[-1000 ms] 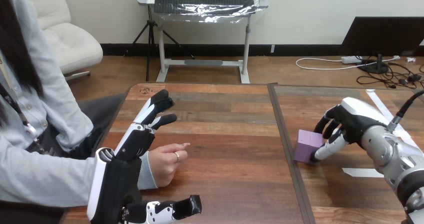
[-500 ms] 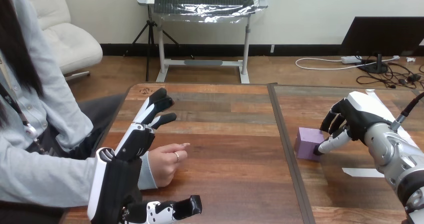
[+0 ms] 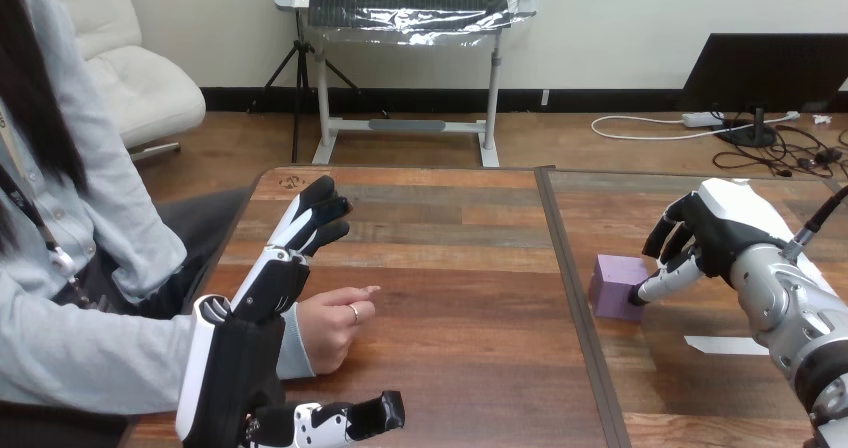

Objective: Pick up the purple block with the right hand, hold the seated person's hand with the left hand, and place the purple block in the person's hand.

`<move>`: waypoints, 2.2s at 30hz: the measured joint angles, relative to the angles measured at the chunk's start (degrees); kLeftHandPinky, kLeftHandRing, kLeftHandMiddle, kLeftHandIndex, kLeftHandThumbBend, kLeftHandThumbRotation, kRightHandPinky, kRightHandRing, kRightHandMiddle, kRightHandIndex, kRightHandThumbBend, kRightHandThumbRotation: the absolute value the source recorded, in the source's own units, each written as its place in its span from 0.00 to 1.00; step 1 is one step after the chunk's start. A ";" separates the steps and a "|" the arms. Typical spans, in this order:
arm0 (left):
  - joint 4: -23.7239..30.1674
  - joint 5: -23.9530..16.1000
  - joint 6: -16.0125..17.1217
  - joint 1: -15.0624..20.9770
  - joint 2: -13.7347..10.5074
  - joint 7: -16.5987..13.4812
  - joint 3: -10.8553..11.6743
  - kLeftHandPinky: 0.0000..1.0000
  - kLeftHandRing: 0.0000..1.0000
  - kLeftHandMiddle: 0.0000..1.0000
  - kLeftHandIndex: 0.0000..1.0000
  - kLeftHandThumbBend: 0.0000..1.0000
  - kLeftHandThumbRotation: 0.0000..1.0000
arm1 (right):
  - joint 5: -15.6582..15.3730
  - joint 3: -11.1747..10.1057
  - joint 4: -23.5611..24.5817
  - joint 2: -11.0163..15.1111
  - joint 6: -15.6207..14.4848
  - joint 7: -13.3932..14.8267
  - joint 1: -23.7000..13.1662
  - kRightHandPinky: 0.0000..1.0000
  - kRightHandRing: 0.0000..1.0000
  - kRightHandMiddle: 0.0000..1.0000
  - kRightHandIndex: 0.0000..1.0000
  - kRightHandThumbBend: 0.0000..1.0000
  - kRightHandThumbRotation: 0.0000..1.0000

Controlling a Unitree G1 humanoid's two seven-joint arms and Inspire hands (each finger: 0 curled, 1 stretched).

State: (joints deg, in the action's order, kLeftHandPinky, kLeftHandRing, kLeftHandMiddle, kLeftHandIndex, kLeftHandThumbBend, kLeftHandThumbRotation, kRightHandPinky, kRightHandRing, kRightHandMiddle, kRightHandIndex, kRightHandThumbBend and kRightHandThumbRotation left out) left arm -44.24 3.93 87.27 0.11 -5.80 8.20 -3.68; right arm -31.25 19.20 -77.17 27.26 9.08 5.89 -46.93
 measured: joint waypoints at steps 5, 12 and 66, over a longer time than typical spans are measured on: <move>0.00 -0.05 -0.01 0.00 -0.01 0.00 0.09 0.82 0.92 0.92 0.83 1.00 0.49 | 0.58 -0.68 0.00 0.00 -0.05 0.33 0.00 0.46 0.53 0.57 0.53 0.83 0.00; 0.00 0.03 -0.20 0.00 -0.02 0.00 0.09 0.82 0.92 0.92 0.83 1.00 0.48 | 1.49 -1.58 0.00 0.05 -0.31 1.21 0.00 0.47 0.55 0.58 0.53 0.82 0.00; -0.02 0.27 -0.74 0.37 -0.51 0.55 -0.10 0.84 0.93 0.93 0.83 1.00 0.48 | 2.58 -2.75 0.46 0.69 2.40 -5.88 -0.09 0.49 0.60 0.66 0.82 1.00 0.13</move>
State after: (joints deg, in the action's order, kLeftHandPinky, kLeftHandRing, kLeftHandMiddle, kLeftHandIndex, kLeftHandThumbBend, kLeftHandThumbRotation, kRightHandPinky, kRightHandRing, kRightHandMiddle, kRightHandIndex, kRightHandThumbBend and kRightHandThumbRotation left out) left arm -44.25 4.20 86.53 0.48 -6.31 8.75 -3.78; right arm -28.66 16.45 -76.70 27.95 11.48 0.02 -47.02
